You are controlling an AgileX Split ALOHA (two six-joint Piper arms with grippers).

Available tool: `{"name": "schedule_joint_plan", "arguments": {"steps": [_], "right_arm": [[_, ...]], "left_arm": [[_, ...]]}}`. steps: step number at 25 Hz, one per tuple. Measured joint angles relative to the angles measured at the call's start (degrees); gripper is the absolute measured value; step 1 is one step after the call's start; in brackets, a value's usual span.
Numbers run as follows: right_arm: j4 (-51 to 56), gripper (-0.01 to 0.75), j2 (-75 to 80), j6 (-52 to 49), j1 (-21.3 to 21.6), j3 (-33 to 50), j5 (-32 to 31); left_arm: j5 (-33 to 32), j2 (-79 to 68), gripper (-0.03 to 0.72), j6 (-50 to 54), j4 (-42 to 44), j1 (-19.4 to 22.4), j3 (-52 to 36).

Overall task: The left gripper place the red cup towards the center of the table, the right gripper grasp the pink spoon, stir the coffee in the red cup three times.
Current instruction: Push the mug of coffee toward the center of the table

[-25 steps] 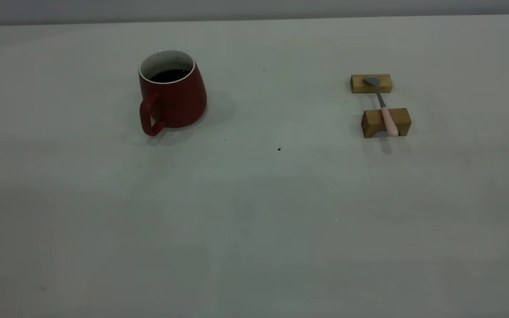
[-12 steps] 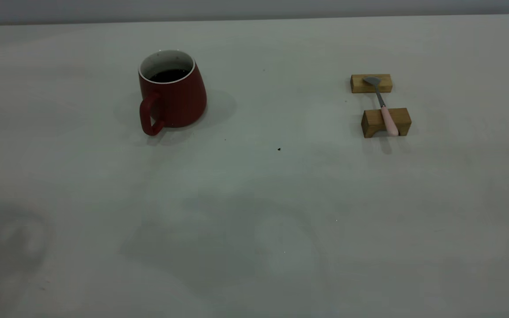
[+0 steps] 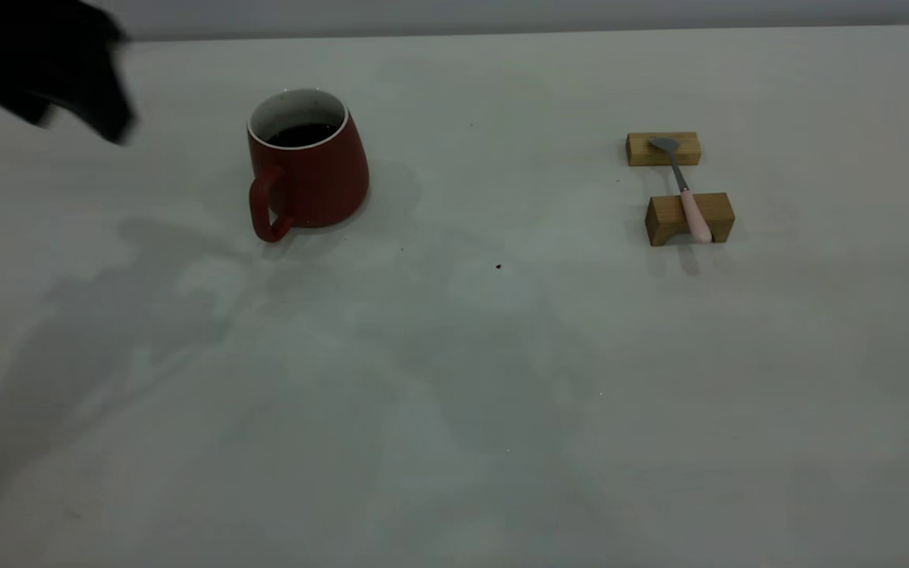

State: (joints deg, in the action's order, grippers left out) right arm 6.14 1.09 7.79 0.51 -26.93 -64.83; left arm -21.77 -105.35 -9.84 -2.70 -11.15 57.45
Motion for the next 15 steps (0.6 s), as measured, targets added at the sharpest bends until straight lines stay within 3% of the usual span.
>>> {"name": "schedule_joint_plan", "arguments": {"steps": [6, 15], "right_arm": [[0.0, 0.238, 0.0, 0.0, 0.0, 0.0, 0.0], [0.0, 0.238, 0.0, 0.0, 0.0, 0.0, 0.0]], "left_arm": [[2.8, -11.1, 0.646, 0.0, 0.0, -3.9, 6.3], [7.8, -20.5, 0.61, 0.1, 0.0, -6.0, 11.3]]}}
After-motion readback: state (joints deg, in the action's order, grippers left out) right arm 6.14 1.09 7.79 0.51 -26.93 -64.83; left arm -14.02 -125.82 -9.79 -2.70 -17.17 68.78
